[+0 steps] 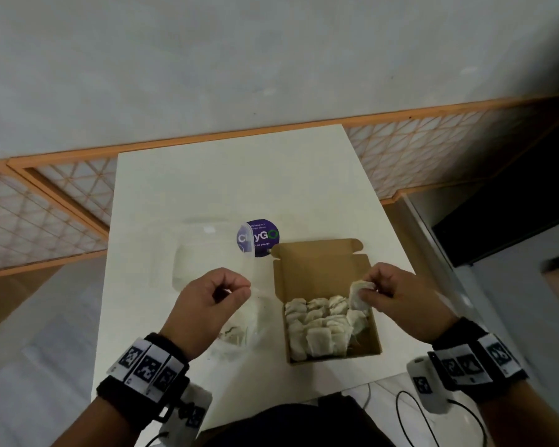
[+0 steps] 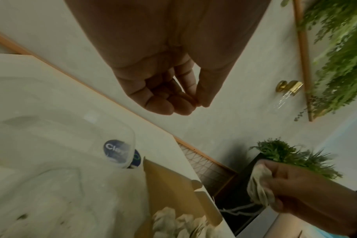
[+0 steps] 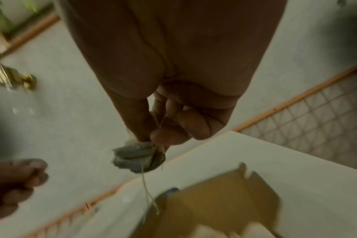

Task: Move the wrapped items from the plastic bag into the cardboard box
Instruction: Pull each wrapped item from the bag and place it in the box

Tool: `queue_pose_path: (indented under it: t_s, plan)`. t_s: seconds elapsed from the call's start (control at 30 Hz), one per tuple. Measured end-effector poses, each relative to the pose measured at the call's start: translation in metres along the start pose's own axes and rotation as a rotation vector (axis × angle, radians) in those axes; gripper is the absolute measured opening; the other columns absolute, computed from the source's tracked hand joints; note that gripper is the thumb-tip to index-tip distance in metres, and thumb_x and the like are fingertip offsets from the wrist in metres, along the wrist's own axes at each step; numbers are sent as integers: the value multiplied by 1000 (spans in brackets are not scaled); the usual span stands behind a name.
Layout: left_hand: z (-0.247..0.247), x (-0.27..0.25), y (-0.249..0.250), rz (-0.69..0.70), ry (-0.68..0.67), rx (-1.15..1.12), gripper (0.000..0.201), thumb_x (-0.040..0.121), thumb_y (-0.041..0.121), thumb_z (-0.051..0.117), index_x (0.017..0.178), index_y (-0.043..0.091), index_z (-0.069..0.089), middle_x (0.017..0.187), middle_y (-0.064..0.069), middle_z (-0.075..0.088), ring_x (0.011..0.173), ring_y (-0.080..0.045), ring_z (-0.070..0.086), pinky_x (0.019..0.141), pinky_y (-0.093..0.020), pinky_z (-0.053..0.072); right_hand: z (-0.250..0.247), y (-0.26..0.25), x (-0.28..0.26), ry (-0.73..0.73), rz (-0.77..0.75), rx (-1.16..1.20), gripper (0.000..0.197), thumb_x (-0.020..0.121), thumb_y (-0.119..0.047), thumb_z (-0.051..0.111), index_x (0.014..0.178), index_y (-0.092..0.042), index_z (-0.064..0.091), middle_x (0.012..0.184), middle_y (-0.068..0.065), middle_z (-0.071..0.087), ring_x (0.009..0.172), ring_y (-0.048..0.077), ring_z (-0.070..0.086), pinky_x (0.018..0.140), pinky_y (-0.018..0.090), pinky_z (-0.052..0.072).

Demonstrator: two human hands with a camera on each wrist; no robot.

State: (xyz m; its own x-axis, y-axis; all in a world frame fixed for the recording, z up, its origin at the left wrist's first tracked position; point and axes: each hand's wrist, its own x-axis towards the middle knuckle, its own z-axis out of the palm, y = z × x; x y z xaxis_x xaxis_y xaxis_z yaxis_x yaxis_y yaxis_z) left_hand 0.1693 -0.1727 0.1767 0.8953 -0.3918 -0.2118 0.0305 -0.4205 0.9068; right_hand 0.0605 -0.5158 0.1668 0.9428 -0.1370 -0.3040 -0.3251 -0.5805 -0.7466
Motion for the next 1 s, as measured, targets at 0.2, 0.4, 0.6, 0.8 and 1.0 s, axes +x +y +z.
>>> queue_pose_path:
  t_s: [0.2, 0.4, 0.6, 0.8, 1.0]
  plan:
    - [5, -2, -29, -111, -13, 116, 7, 92, 19, 75, 89, 26, 74, 85, 12, 75, 74, -14, 69, 64, -13, 52, 41, 77, 6, -222, 199, -378, 7, 91, -26, 65, 91, -26, 58, 91, -7, 66, 89, 18, 63, 80, 31, 53]
    - [6, 3, -56, -178, -42, 209, 8, 93, 22, 74, 88, 28, 73, 83, 15, 74, 71, -8, 68, 66, -16, 51, 76, 100, 21, -194, 288, -663, 8, 100, -33, 46, 102, -29, 52, 96, -1, 66, 88, 23, 63, 71, 32, 45]
    - [7, 8, -102, -212, -179, 658, 10, 98, 32, 62, 101, 29, 71, 104, 10, 70, 93, -11, 65, 86, -29, 51, 87, 94, 22, -140, 275, -676, 27, 102, -41, 42, 123, -29, 53, 121, -2, 65, 103, 22, 64, 82, 33, 50]
    - [29, 18, -125, -47, -438, 1130, 25, 99, 26, 54, 121, 30, 67, 123, 4, 66, 112, -22, 65, 101, -35, 40, 88, 43, 8, -48, 61, -663, 19, 100, -40, 53, 114, -28, 57, 116, -3, 63, 101, 22, 63, 78, 35, 51]
    - [40, 23, -138, -117, -502, 1178, 46, 87, 31, 71, 131, 25, 58, 134, -3, 59, 120, -29, 61, 103, -39, 43, 137, -18, 28, -328, -350, -580, 18, 97, -31, 52, 114, -28, 58, 120, -5, 56, 99, 19, 62, 79, 36, 53]
